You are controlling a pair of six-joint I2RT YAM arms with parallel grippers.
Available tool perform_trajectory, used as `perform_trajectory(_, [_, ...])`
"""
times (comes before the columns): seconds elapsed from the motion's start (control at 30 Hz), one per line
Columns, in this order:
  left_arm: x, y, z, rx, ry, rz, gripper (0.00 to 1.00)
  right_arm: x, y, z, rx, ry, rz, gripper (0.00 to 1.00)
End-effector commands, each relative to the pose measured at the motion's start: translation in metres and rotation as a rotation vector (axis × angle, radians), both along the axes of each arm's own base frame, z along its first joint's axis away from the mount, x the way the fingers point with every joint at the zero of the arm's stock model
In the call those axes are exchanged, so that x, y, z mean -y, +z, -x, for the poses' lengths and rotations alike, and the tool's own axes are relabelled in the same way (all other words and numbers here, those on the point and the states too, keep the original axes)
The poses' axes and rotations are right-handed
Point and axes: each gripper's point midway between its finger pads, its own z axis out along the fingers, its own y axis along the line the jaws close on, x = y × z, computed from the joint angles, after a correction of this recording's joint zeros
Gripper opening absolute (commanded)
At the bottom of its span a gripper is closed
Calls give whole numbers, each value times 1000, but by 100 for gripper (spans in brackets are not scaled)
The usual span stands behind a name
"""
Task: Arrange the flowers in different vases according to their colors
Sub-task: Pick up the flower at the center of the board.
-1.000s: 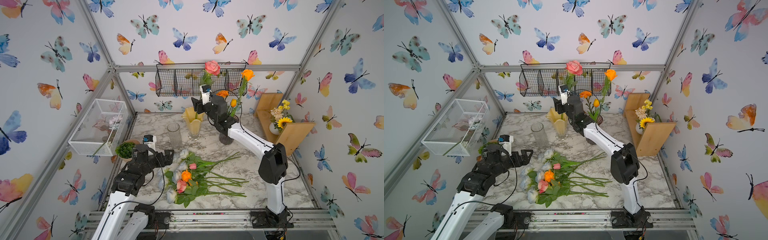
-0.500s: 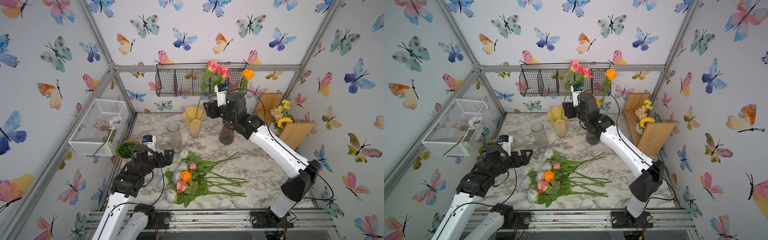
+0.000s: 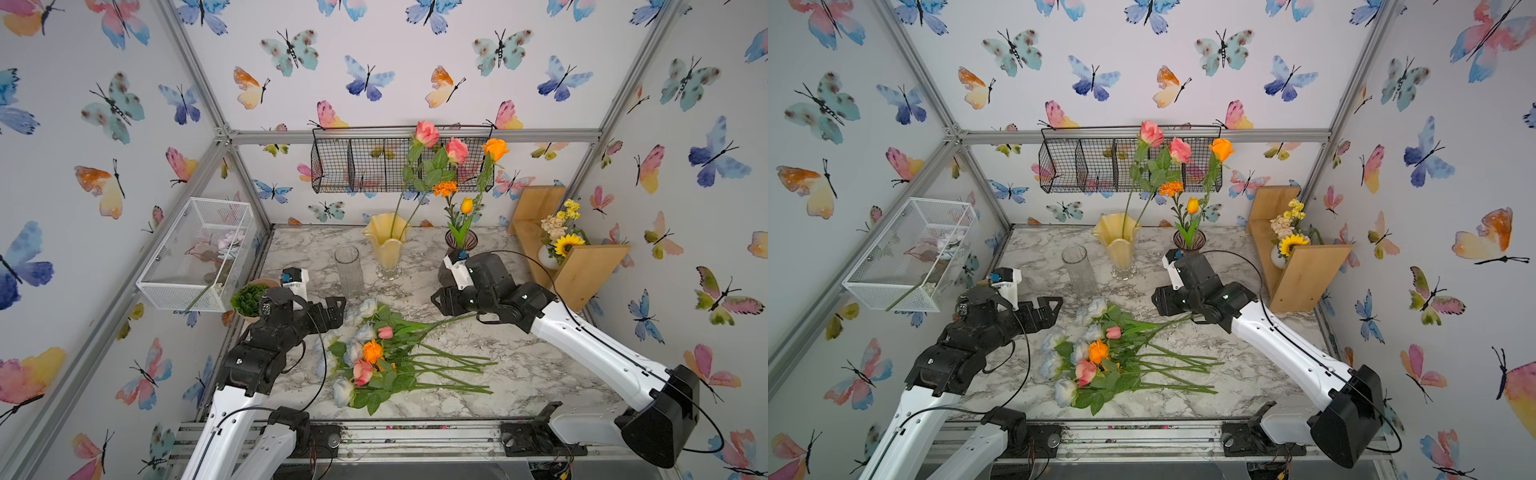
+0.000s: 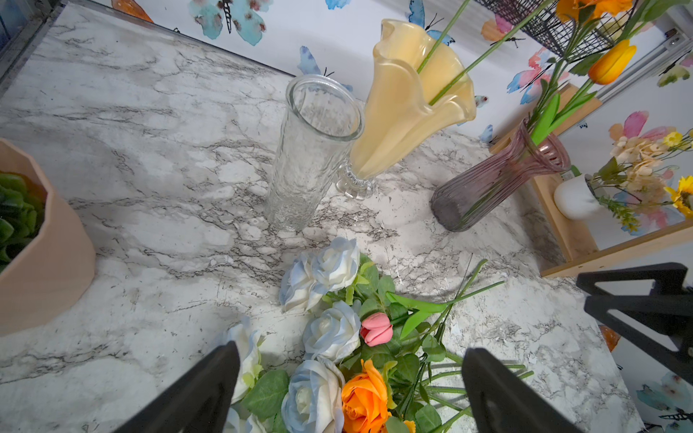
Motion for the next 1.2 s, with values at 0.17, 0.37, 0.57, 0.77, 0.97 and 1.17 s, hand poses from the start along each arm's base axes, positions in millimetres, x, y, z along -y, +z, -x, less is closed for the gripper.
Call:
perform_trajectory(0.17, [1,-19,-4,-64,9,-9,99,-28,-40,74,-89,222,85,56])
perform_trajectory(0.37, [3,-19,-2,-60,19,-15,99,-51,-61,124,-88,381,179,52])
perform_trajectory(0.57, [8,-15,5,-36,19,-35,99,-51,-87,141,-125,464,274,49])
perform_trajectory(0.77, [6,-12,6,-17,29,-30,99,-44,-114,145,-110,550,411,48])
perform_trajectory(0.97, [6,-9,7,-6,27,-25,99,-50,-113,146,-47,645,419,48])
perform_trajectory(1.17, [6,-3,10,19,19,-14,99,-53,-115,148,72,778,438,49])
